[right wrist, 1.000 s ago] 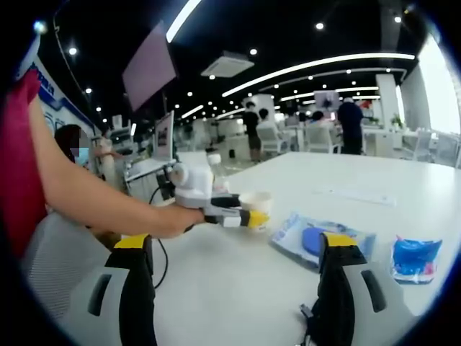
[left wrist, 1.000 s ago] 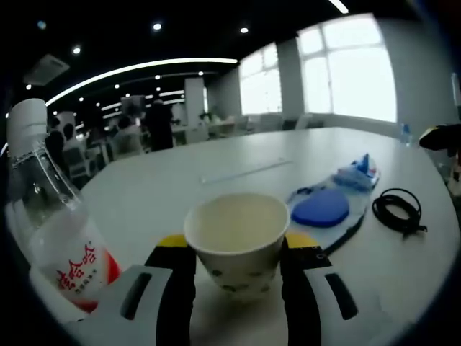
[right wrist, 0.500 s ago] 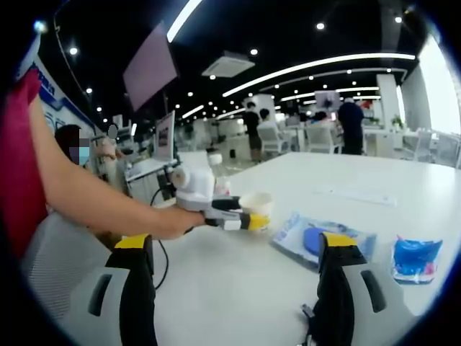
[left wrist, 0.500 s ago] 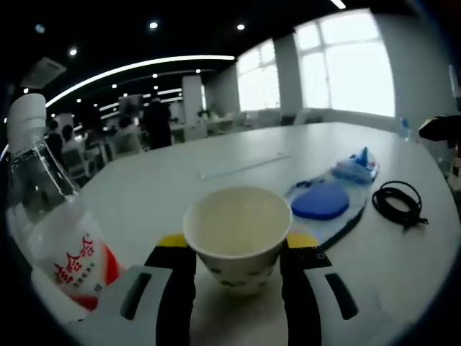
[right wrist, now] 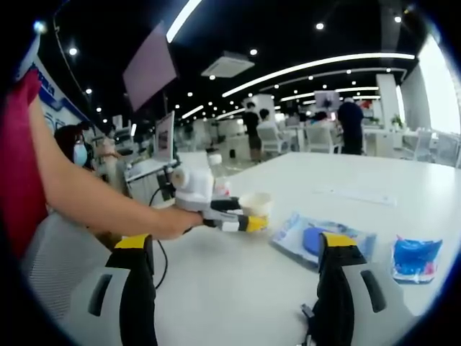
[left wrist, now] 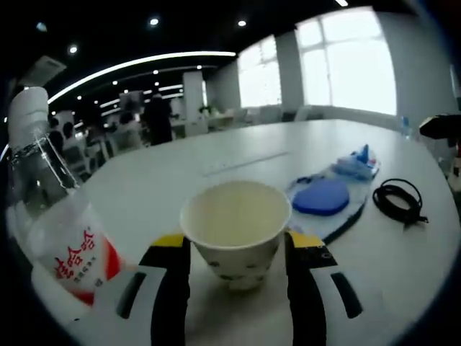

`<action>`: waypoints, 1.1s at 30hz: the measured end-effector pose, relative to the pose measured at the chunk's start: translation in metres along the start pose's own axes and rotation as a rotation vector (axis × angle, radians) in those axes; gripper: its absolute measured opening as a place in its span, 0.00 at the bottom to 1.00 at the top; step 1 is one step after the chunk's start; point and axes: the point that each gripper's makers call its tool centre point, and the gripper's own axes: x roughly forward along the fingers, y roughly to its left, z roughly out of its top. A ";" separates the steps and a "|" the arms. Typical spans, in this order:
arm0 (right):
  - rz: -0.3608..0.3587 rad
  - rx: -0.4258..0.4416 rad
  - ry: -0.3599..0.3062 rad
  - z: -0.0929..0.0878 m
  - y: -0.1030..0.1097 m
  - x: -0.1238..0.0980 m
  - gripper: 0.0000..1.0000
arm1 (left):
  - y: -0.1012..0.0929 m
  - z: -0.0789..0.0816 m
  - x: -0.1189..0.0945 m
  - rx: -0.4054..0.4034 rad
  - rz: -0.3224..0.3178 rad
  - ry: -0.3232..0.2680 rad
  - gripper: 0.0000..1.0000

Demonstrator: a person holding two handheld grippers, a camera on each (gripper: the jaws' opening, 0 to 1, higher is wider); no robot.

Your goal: Arrange the tabletop items into an orderly group along one side of the table until the central work area is clear of visible clutter.

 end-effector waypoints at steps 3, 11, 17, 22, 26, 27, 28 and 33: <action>0.002 -0.001 -0.001 0.000 0.001 0.000 0.94 | -0.003 0.002 -0.002 0.006 -0.006 -0.004 0.51; 0.005 -0.004 -0.006 0.002 0.002 0.000 0.94 | -0.002 0.005 -0.010 0.016 -0.003 -0.011 0.51; 0.010 -0.009 -0.011 0.005 0.004 0.001 0.94 | -0.002 0.007 -0.018 0.021 -0.002 -0.009 0.51; 0.011 -0.014 -0.019 0.007 0.005 0.000 0.94 | -0.002 0.008 -0.028 0.046 -0.005 -0.002 0.50; 0.012 -0.018 -0.026 0.010 0.005 -0.001 0.94 | -0.002 0.007 -0.038 0.063 -0.007 0.006 0.50; 0.012 -0.019 -0.028 0.010 0.006 -0.001 0.94 | -0.003 0.008 -0.041 0.066 -0.009 0.008 0.50; 0.012 -0.021 -0.031 0.011 0.006 -0.001 0.94 | -0.004 0.009 -0.043 0.073 -0.010 0.006 0.50; 0.012 -0.028 -0.042 0.015 0.008 -0.002 0.94 | -0.002 0.018 -0.055 0.092 -0.011 -0.004 0.49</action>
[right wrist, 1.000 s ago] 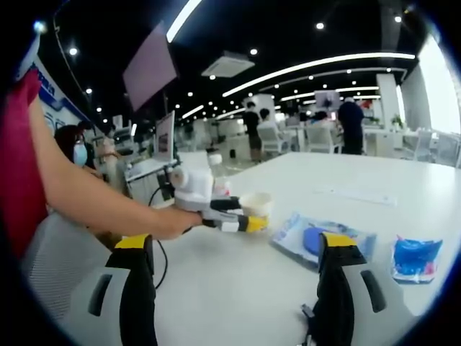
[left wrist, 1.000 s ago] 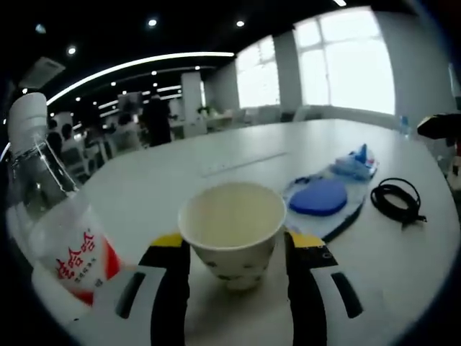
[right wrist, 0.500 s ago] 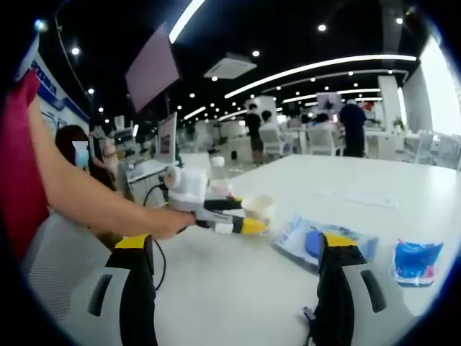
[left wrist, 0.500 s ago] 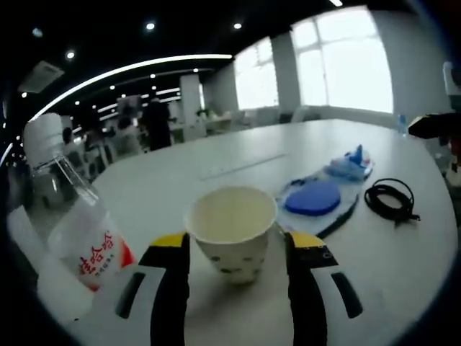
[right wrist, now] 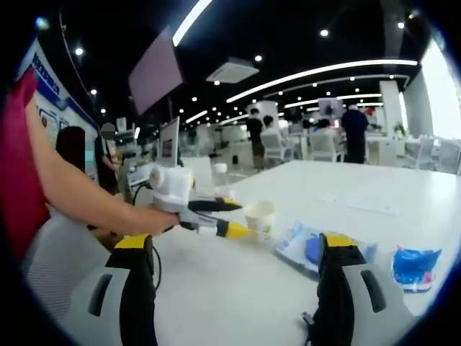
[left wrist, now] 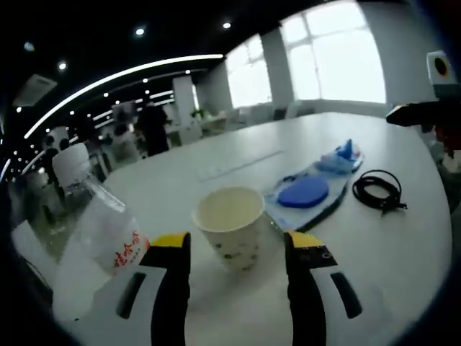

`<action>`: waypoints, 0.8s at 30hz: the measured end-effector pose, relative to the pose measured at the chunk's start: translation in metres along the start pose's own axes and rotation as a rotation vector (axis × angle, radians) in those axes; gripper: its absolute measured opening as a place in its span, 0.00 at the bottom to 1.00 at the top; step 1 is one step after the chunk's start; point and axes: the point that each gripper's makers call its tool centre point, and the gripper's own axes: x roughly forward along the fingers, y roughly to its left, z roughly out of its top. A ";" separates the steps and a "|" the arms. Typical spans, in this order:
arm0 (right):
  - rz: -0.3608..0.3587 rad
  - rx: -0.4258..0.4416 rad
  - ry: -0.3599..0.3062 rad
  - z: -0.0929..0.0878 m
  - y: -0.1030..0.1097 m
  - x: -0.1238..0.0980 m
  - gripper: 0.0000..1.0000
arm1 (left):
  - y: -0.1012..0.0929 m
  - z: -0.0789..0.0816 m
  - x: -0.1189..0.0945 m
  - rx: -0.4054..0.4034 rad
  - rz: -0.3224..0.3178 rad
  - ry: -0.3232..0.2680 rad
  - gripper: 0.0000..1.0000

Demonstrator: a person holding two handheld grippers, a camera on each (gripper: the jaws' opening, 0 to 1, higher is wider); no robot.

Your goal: Arrange the tabletop items into an orderly group along one side of the table until the central work area is clear of visible clutter.

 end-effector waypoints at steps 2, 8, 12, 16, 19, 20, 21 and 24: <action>-0.002 -0.002 -0.003 0.001 0.000 0.000 0.94 | 0.002 0.006 -0.005 0.003 0.000 -0.013 0.48; -0.002 -0.009 -0.001 0.000 0.001 -0.001 0.94 | 0.003 0.025 -0.022 0.024 0.003 -0.049 0.48; 0.000 -0.014 0.003 0.000 0.002 -0.001 0.94 | 0.005 0.036 -0.033 0.026 0.006 -0.076 0.49; 0.004 -0.018 0.010 -0.002 0.005 -0.001 0.94 | 0.012 0.046 -0.046 0.034 0.021 -0.100 0.50; 0.008 -0.020 0.013 -0.002 0.006 -0.001 0.94 | 0.020 0.049 -0.056 0.035 0.037 -0.111 0.50; 0.010 -0.022 0.014 -0.002 0.007 -0.001 0.94 | 0.022 0.049 -0.058 0.036 0.041 -0.112 0.50; 0.011 -0.023 0.014 -0.002 0.008 0.000 0.94 | 0.025 0.049 -0.061 0.037 0.048 -0.113 0.50; 0.014 -0.027 0.018 -0.002 0.010 0.000 0.94 | 0.033 0.046 -0.066 0.034 0.065 -0.109 0.50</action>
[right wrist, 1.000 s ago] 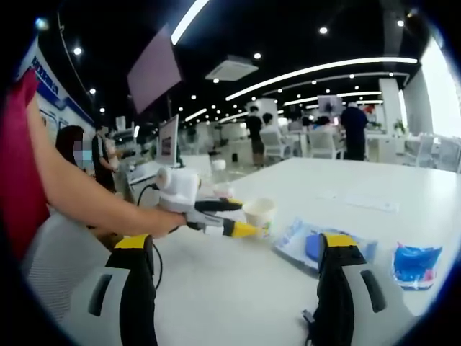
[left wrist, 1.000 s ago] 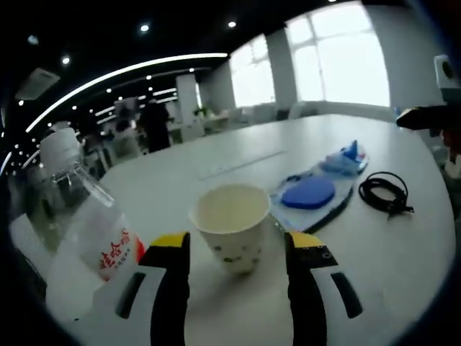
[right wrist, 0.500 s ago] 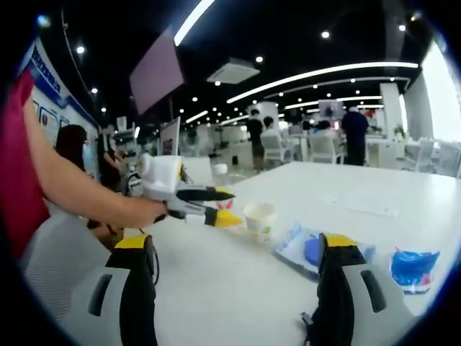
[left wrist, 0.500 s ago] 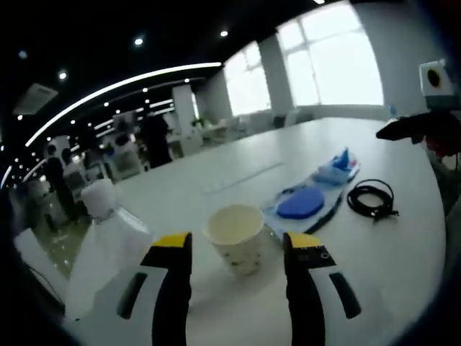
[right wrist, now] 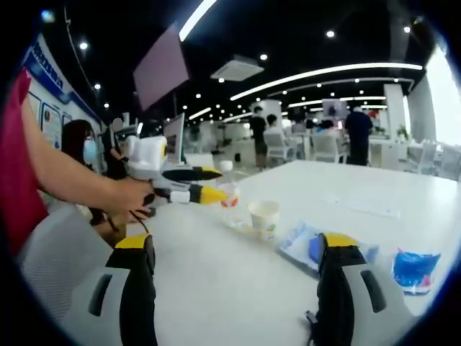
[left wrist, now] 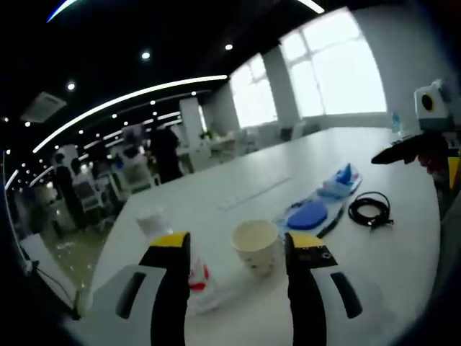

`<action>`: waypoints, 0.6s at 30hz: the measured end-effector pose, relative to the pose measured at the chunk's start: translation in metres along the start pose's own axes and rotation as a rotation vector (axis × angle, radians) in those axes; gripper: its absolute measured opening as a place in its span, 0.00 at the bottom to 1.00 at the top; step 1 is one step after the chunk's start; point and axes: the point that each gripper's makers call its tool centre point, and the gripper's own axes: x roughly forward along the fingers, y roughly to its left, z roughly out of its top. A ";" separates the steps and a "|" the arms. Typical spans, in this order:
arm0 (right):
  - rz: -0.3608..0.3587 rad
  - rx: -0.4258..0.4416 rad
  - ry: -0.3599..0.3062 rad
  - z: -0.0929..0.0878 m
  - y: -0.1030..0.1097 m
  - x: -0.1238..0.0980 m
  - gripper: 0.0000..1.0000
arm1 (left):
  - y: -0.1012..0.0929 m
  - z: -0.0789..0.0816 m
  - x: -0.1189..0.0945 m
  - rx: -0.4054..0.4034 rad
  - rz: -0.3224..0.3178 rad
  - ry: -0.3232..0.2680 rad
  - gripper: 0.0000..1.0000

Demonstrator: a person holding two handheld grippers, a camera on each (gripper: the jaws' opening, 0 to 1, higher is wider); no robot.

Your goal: Arrange the tabletop items into an orderly group along one side of the table until the central work area is clear of visible clutter.

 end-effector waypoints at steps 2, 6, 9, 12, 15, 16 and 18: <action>0.002 -0.002 0.004 -0.001 0.001 0.000 0.93 | 0.008 -0.004 -0.004 -0.007 0.018 0.003 0.50; 0.004 -0.004 0.009 -0.002 0.003 0.001 0.93 | 0.021 -0.010 -0.008 -0.015 0.043 0.014 0.49; 0.002 -0.004 0.012 -0.002 0.003 0.001 0.93 | 0.031 -0.016 -0.008 -0.023 0.061 0.023 0.49; -0.001 -0.006 0.022 -0.004 0.003 0.001 0.93 | 0.040 -0.023 -0.006 -0.027 0.073 0.035 0.49; -0.006 -0.005 0.028 -0.006 0.002 0.001 0.93 | 0.050 -0.034 -0.003 -0.034 0.088 0.059 0.49; -0.007 -0.005 0.029 -0.006 0.002 0.001 0.93 | 0.054 -0.038 -0.001 -0.042 0.092 0.066 0.49; -0.012 -0.003 0.032 -0.007 0.001 0.001 0.93 | 0.060 -0.045 0.003 -0.053 0.095 0.079 0.49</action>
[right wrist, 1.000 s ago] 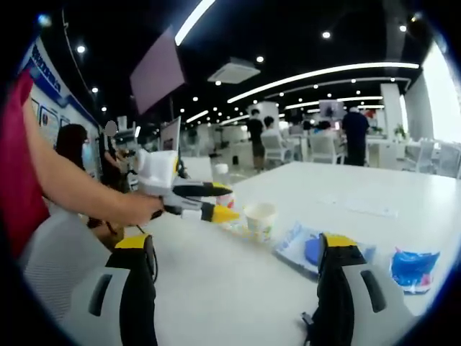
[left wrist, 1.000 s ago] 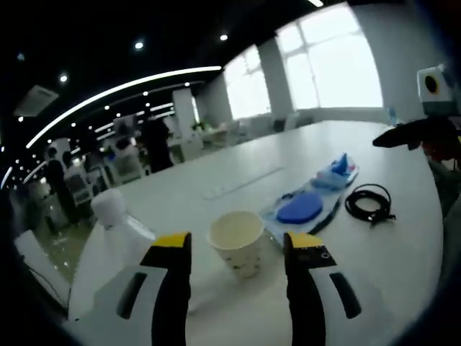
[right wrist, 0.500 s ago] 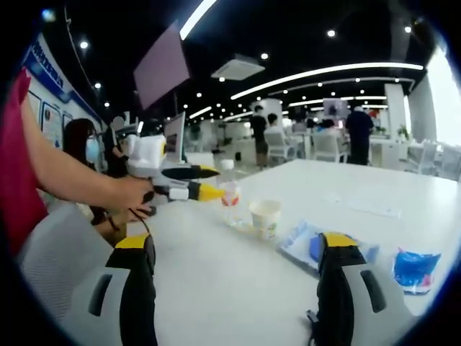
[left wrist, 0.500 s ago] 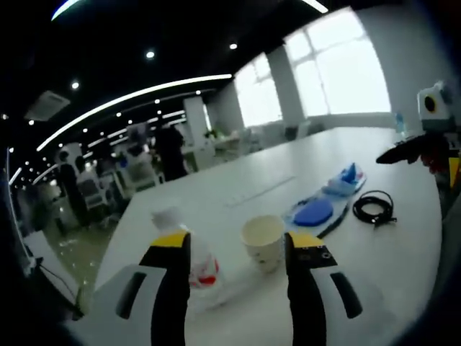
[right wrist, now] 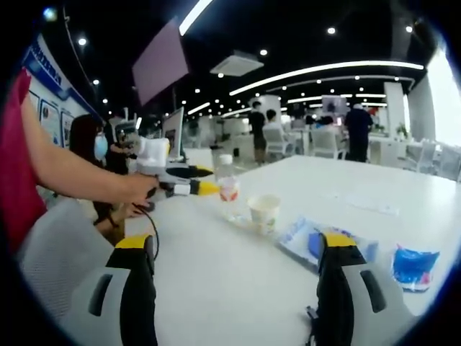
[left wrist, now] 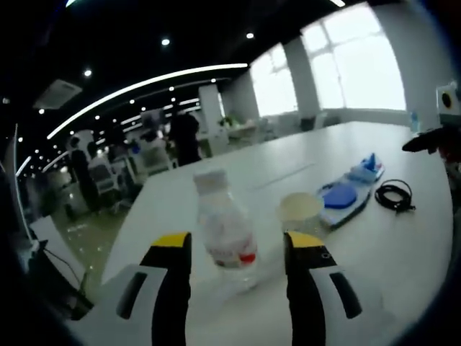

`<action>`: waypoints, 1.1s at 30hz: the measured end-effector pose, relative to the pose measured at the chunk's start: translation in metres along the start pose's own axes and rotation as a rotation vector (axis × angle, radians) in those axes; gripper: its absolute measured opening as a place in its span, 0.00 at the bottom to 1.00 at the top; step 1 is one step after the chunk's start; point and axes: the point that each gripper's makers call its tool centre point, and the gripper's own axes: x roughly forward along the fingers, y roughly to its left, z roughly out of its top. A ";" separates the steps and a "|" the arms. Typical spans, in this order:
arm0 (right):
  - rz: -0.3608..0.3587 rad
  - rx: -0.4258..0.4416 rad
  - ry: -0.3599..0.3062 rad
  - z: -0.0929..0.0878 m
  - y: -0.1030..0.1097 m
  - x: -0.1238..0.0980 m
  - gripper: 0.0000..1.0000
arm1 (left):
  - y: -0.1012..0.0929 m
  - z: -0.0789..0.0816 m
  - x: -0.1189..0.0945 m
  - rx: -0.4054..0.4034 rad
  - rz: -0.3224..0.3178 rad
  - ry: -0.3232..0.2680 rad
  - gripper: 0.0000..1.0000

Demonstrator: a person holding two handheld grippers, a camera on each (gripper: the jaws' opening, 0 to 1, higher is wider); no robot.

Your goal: Arrange the tabletop items into an orderly group along one side of the table until the central work area is clear of visible clutter.

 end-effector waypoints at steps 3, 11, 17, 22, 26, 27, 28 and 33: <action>-0.008 0.001 0.011 -0.003 -0.002 0.000 0.93 | 0.002 -0.006 0.006 -0.001 -0.007 0.015 0.48; -0.027 0.006 0.023 -0.006 -0.008 0.000 0.93 | 0.002 -0.021 0.025 0.005 -0.046 0.046 0.48; -0.041 0.009 0.031 -0.008 -0.011 0.000 0.92 | 0.000 -0.027 0.033 0.006 -0.081 0.054 0.45; -0.045 0.009 0.037 -0.009 -0.012 0.001 0.92 | 0.001 -0.034 0.038 0.018 -0.107 0.066 0.40; -0.050 0.010 0.041 -0.010 -0.013 0.001 0.92 | -0.007 -0.031 0.035 0.027 -0.124 0.066 0.37; -0.052 0.011 0.043 -0.010 -0.013 0.001 0.92 | -0.008 -0.031 0.036 0.033 -0.131 0.065 0.37; -0.053 0.011 0.044 -0.011 -0.013 0.001 0.92 | -0.007 -0.031 0.036 0.035 -0.130 0.065 0.37; -0.055 0.011 0.048 -0.012 -0.013 0.002 0.92 | -0.007 -0.029 0.038 0.028 -0.158 0.056 0.36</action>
